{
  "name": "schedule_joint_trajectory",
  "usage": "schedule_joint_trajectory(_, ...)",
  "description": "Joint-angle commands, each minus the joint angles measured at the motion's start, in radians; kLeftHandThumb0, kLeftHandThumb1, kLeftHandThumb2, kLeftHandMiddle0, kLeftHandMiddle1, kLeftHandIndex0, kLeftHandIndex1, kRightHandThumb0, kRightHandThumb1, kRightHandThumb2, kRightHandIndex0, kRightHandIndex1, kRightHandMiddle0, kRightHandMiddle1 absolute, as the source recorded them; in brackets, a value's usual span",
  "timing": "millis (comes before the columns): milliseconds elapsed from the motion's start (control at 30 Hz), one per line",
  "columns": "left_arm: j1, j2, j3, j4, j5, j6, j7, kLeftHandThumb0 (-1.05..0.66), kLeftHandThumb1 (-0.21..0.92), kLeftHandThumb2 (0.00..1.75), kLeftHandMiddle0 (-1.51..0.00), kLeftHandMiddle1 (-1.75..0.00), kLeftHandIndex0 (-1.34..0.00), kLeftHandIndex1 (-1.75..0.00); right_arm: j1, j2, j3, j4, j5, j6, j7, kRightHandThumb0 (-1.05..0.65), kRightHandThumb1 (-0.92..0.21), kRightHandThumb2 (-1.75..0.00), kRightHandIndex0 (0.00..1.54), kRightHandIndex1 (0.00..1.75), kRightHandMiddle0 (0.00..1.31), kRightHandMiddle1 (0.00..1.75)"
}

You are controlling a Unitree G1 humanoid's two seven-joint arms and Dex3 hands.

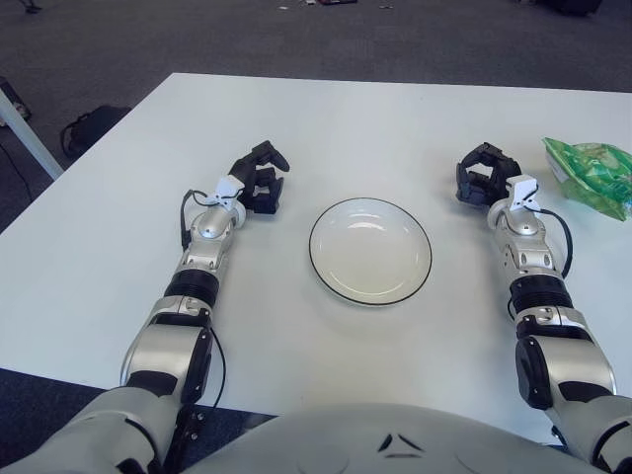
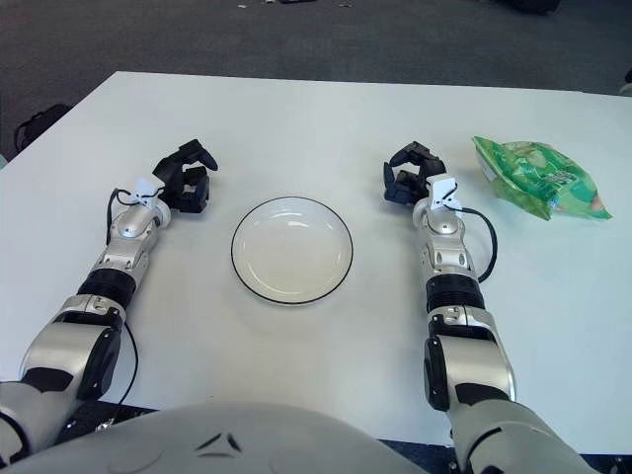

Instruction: Put the snack into the plate.

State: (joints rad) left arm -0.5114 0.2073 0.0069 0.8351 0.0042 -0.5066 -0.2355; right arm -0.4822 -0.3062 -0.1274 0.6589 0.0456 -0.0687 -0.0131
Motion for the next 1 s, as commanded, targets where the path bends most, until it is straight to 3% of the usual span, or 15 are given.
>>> schedule_joint_trajectory(0, 0.09, -0.02, -0.016, 0.063, 0.017, 0.025, -0.009, -0.45, 0.4, 1.21, -0.99, -1.75, -0.54, -1.75, 0.077, 0.023, 0.023, 0.047, -0.031, 0.061, 0.001, -0.45, -0.41, -1.2, 1.02, 1.75, 0.54, 1.75)
schedule_joint_trajectory(700, 0.082, -0.018, -0.028, 0.074, 0.038, 0.011, 0.011, -0.45, 0.4, 1.21, -0.99, -1.75, -0.55, -1.75, 0.092, 0.027, 0.007, 0.035, -0.038, 0.04, -0.036, -0.45, -0.39, -1.22, 1.05, 1.75, 0.55, 1.75)
schedule_joint_trajectory(967, 0.081, -0.021, -0.033, 0.075, 0.042, 0.013, 0.019, -0.45, 0.4, 1.21, -1.0, -1.75, -0.54, -1.75, 0.102, 0.033, 0.021, 0.053, -0.114, -0.062, -0.19, -0.46, -0.38, -1.23, 1.07, 1.75, 0.56, 1.75)
